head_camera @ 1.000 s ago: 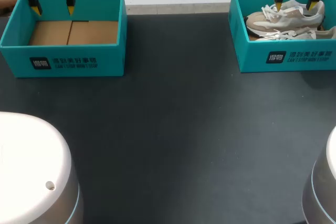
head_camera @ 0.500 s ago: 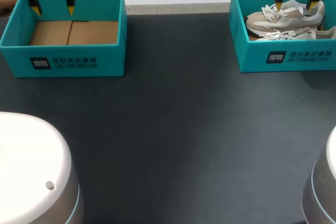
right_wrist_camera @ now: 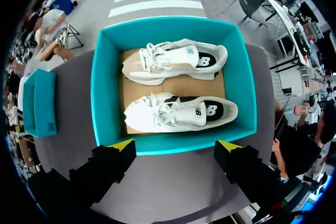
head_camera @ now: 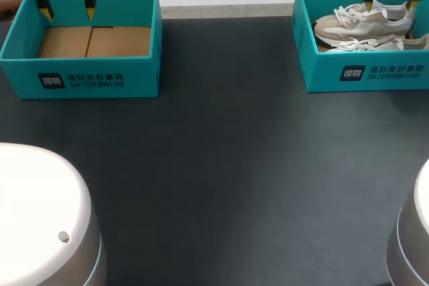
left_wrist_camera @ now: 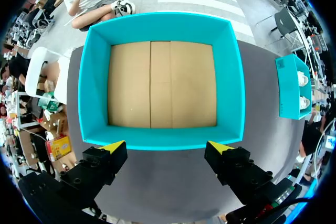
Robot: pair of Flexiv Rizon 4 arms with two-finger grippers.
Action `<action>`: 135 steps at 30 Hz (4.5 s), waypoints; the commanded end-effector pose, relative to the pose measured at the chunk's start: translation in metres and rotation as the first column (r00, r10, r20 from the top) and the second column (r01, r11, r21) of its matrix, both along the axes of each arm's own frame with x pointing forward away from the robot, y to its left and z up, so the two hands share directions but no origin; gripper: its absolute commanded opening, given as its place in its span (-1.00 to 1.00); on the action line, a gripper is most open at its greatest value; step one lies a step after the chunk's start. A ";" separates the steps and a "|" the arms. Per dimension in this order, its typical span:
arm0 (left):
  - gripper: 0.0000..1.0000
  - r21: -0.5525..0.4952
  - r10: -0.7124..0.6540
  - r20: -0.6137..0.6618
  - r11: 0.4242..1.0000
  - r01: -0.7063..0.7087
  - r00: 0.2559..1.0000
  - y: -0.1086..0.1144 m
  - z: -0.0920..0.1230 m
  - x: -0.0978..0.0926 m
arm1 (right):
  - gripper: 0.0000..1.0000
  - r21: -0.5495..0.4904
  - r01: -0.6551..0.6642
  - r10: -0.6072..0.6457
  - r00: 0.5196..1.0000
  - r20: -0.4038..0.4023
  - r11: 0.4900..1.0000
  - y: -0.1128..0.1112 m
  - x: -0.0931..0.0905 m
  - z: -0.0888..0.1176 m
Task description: Take the shoe out of the shoebox, open the shoe tongue, remove and reinsert the insole, then place the shoe into the shoebox
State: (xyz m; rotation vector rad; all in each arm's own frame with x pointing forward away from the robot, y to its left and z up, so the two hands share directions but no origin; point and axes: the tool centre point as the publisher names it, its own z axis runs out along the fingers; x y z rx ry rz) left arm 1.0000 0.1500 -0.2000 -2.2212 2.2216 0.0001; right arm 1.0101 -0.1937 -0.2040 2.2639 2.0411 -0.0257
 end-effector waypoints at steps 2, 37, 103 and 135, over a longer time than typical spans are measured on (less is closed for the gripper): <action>1.00 0.000 0.000 0.000 1.000 0.000 1.000 0.000 0.000 0.000 | 1.00 0.002 0.015 -0.015 0.998 0.062 1.000 -0.034 -0.014 -0.005; 1.00 0.000 0.000 0.000 1.000 0.000 1.000 0.000 0.000 0.000 | -0.07 -0.046 -0.005 0.008 0.998 0.055 0.999 -0.130 0.014 -0.093; 1.00 0.000 0.000 0.000 1.000 0.000 1.000 0.000 0.000 0.000 | -1.00 -0.177 0.006 -0.008 1.000 -0.010 0.984 -0.153 0.017 -0.107; 1.00 0.000 0.000 0.000 1.000 0.000 1.000 0.000 0.000 0.000 | -1.00 -0.142 0.093 -0.074 0.988 0.133 0.985 -0.114 0.032 0.012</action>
